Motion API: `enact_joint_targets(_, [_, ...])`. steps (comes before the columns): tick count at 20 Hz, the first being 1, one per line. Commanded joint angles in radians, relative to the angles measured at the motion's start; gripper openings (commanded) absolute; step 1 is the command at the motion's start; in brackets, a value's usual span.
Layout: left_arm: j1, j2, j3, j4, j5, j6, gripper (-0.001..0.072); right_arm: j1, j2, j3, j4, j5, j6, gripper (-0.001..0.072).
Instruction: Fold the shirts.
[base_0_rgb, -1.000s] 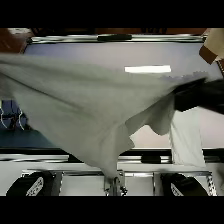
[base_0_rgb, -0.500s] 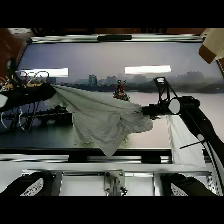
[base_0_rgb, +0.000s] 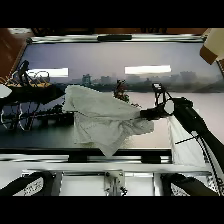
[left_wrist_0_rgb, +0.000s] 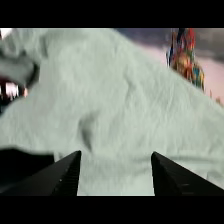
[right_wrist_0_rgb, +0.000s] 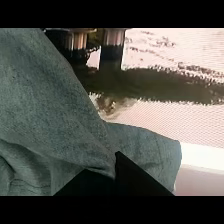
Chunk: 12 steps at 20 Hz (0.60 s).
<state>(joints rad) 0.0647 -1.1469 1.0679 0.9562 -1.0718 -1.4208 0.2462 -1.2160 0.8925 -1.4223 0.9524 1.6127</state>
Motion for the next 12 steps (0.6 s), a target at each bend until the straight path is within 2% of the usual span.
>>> enact_joint_targets(1, [0.003, -0.004, -0.021, 0.015, -0.373, -0.058, 0.0495, 0.0, -0.001, 0.0, 0.002, 0.063, 0.003, 0.0076])
enact_joint_targets(3, [-0.086, -0.003, -0.143, 0.014, -0.377, -0.089, 0.0512, 0.0, -0.001, 0.0, 0.003, 0.066, 0.003, 0.0076])
enact_joint_targets(5, [-0.224, -0.003, -0.283, -0.011, -0.275, -0.097, 0.0672, 0.0, -0.001, 0.0, 0.003, 0.072, 0.003, 0.0076])
enact_joint_targets(9, [-0.42, -0.008, -0.436, -0.144, 0.009, -0.154, 0.0673, 0.0, -0.001, 0.0, 0.002, 0.088, -0.002, 0.0076])
enact_joint_targets(12, [-0.521, -0.045, -0.456, -0.209, 0.126, -0.174, 0.0672, 0.0, -0.001, 0.0, -0.001, 0.086, -0.003, 0.0076])
